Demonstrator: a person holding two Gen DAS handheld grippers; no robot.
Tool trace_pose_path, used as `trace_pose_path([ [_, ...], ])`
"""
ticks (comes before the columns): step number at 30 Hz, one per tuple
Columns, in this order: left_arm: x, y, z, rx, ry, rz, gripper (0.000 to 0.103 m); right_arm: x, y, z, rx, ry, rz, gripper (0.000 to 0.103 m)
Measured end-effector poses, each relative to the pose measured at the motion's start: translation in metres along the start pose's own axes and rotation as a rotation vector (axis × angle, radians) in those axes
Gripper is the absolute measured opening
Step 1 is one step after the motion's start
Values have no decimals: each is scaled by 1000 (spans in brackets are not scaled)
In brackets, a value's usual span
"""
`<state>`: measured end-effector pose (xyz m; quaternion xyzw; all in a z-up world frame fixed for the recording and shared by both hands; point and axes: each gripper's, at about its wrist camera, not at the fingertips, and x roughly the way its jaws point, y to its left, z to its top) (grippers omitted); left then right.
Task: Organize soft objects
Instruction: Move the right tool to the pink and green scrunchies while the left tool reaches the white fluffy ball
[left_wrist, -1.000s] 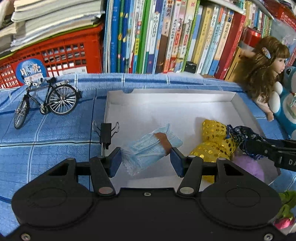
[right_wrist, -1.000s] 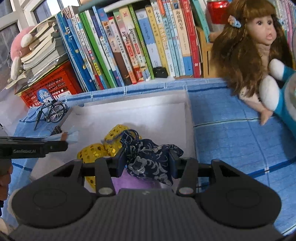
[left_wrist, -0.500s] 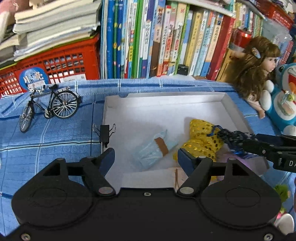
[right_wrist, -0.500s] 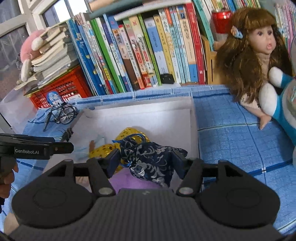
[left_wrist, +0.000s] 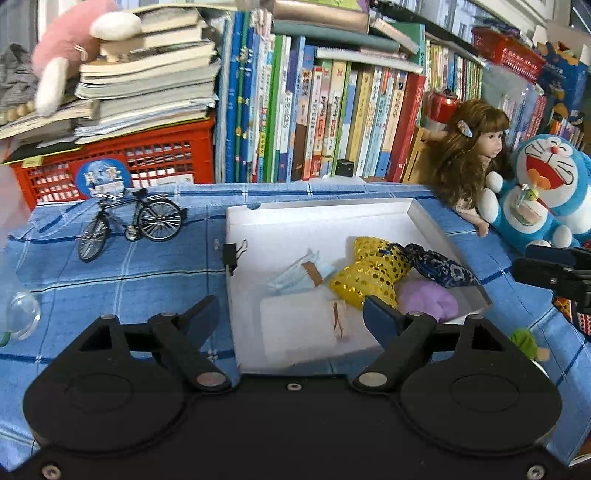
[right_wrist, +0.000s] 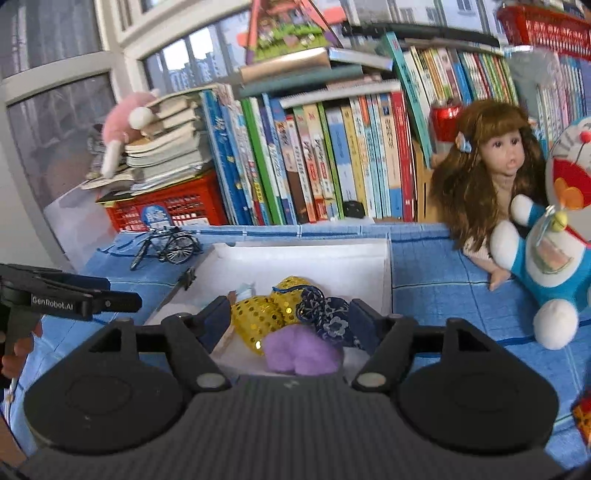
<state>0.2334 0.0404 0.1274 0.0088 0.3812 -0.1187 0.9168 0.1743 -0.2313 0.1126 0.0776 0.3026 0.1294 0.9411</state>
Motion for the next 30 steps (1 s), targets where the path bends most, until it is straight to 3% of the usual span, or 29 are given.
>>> trace_pose_path([
  [7,-32,22,-32,-42,-31,-7,84,-42,-3,-21,-24,-53,7,85],
  [15,-56,46,-69,-78,-54,17,85,-76,-21,-57,-33,-94,-57,88],
  [23,-65,66,-103,-128,-54,35,85,-82,-43,-93,-7,-54,-102,88],
  [30,-70,82,-133,-189,-54,48,85,-77,-29,-123,-141,-7,-81,88],
])
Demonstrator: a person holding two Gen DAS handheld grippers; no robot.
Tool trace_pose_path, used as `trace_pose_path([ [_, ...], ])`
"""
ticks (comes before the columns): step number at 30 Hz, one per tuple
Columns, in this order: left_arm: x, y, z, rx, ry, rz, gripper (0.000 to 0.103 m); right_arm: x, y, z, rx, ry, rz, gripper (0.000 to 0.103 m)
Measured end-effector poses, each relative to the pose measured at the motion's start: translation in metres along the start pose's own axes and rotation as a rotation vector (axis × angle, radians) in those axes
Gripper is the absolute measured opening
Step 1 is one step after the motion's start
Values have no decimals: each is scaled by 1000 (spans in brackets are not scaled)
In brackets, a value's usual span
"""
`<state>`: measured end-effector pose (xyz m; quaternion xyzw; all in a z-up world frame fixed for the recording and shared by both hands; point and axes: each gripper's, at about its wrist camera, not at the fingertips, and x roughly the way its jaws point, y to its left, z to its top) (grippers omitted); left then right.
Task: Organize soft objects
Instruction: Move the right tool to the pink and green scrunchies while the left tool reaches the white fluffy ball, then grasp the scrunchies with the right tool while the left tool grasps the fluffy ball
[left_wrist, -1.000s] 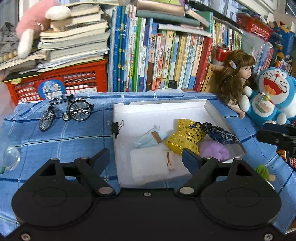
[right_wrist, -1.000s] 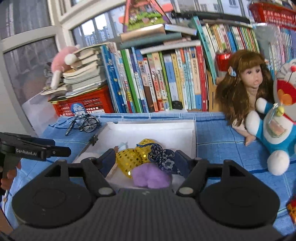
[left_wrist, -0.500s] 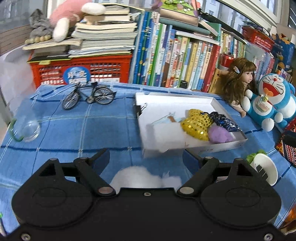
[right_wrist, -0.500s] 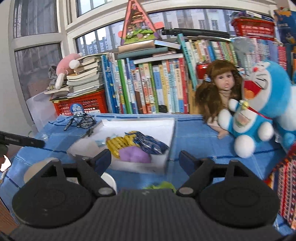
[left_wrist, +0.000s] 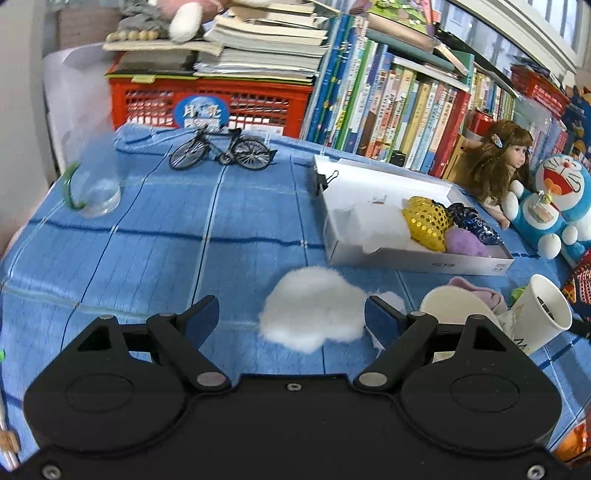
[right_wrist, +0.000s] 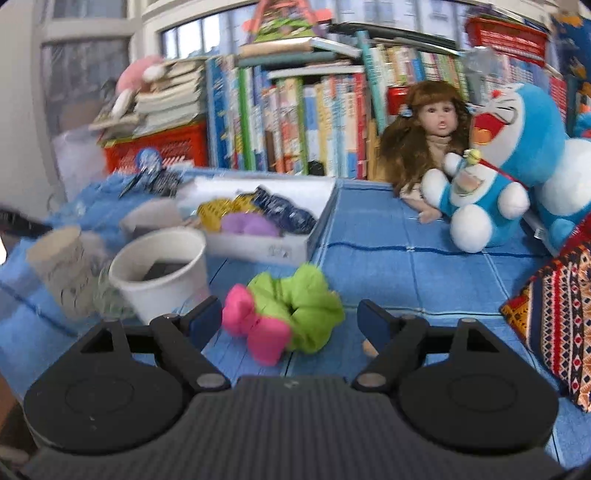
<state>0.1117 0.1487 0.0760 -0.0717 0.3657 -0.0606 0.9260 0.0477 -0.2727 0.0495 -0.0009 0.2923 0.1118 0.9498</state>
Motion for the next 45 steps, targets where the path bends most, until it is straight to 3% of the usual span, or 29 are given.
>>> trace_pose_path([
  [4,1,6,-11,-17,-6,6,85,5,13,-5,-67,9,-5,88],
  [7,5,8,-16,-38,-23,1,85,10,26,-10,-152,-1,-55,88],
  [11,14,14,-13,-125,-24,-32,85,17,45,-15,-278,-4,-101,88],
  [19,44,17,-4,-222,22,-55,82,29,58,-19,-363,14,-99,88],
  [22,54,18,-4,-256,47,-67,77,34,56,-19,-368,26,-101,88],
  [26,65,21,-5,-301,84,-102,53,41,50,-18,-350,49,-86,88],
  [29,68,21,-6,-306,86,-102,50,46,50,-19,-346,61,-78,86],
  [32,66,22,-6,-308,85,-101,44,48,50,-20,-343,65,-67,80],
  [35,64,25,-4,-315,85,-108,40,47,50,-20,-339,62,-63,62],
  [37,63,24,-2,-308,84,-107,38,46,51,-20,-337,53,-83,44],
  [45,55,19,3,-275,66,-96,35,34,48,-16,-331,17,-109,41],
])
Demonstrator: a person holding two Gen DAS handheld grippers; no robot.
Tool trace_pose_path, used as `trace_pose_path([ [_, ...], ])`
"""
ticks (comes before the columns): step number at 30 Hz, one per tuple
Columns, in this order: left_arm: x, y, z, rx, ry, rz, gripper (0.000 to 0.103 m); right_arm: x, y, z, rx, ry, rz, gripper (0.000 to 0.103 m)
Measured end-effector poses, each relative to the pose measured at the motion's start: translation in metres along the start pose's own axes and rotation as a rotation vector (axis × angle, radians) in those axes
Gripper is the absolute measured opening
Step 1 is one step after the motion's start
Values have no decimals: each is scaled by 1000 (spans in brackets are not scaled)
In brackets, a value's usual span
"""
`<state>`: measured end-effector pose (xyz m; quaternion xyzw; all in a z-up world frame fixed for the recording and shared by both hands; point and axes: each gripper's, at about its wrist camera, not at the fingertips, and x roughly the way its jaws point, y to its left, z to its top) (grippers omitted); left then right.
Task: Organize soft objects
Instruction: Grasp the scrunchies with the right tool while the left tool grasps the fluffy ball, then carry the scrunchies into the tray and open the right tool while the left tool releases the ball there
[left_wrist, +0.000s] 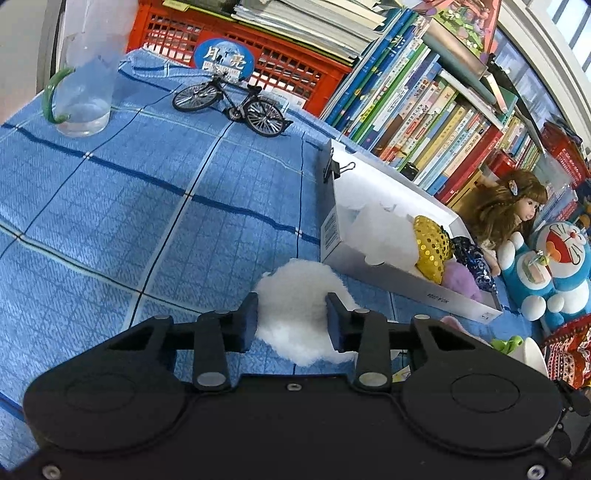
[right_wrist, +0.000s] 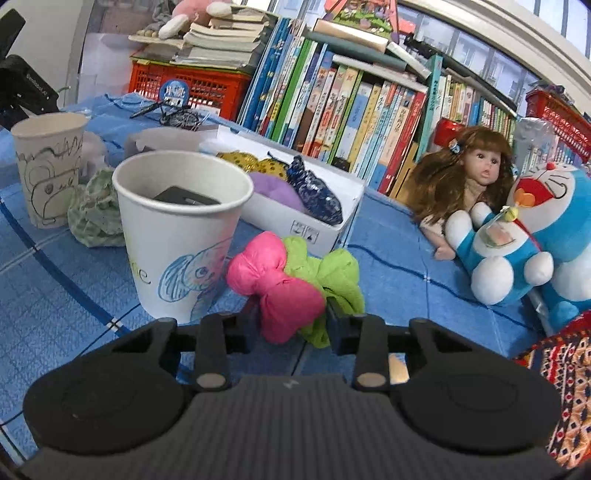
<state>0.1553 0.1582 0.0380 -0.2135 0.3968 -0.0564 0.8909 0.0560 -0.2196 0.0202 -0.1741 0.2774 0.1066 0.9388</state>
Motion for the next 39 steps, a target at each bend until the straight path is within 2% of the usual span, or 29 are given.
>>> trace_pose_path([
  [10,-17,-12,19,41,-60,13,35,-13,-24,12,41,-38,-57,40],
  [19,-26,-53,47,141,-108,9,35,-11,-46,40,87,-81,-85,39],
  [31,-7,-130,73,270,-124,-24,35,8,-61,98,171,-128,-8,39],
  [39,34,-149,89,294,-88,-6,35,39,-74,130,289,-118,90,39],
])
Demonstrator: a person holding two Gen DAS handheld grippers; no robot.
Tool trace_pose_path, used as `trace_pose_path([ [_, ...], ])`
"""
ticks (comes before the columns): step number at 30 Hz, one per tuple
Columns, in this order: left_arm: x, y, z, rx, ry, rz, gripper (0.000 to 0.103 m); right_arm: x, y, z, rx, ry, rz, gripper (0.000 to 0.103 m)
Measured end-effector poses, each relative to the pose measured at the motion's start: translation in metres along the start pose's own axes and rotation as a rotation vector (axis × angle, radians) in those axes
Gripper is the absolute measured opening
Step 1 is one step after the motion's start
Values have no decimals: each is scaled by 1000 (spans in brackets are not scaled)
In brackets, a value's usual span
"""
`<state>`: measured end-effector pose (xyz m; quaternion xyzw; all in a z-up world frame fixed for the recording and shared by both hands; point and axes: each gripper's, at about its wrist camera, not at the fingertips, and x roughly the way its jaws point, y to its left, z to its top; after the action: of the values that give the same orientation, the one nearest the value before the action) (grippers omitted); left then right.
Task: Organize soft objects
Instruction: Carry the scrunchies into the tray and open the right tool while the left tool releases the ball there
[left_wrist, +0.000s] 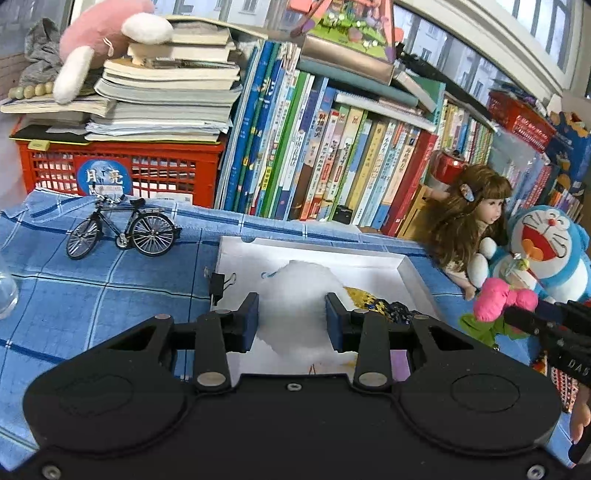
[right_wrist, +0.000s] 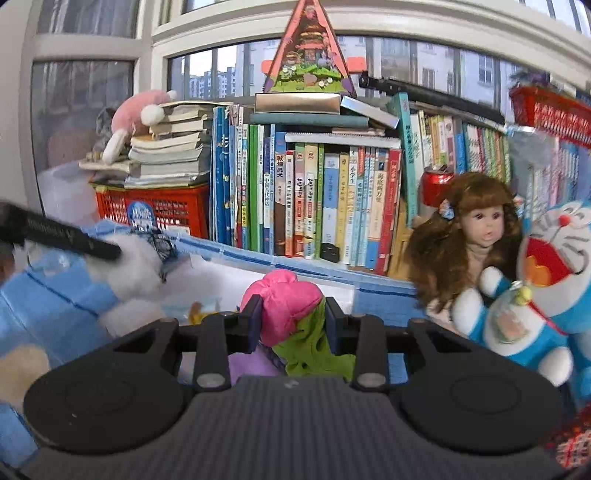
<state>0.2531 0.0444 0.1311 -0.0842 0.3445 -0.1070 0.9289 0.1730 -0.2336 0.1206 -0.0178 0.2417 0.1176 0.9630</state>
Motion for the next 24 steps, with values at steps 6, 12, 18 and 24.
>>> trace_pose_path([
  [6,34,0,10,7,28,25,35,38,-13,11,110,26,6,39],
  [12,63,1,20,22,46,44,35,69,-16,17,126,43,-28,39],
  [18,89,0,18,21,96,37,35,95,-18,13,146,71,-33,40],
  [24,105,-7,10,62,131,66,35,113,-13,6,120,104,-45,40],
])
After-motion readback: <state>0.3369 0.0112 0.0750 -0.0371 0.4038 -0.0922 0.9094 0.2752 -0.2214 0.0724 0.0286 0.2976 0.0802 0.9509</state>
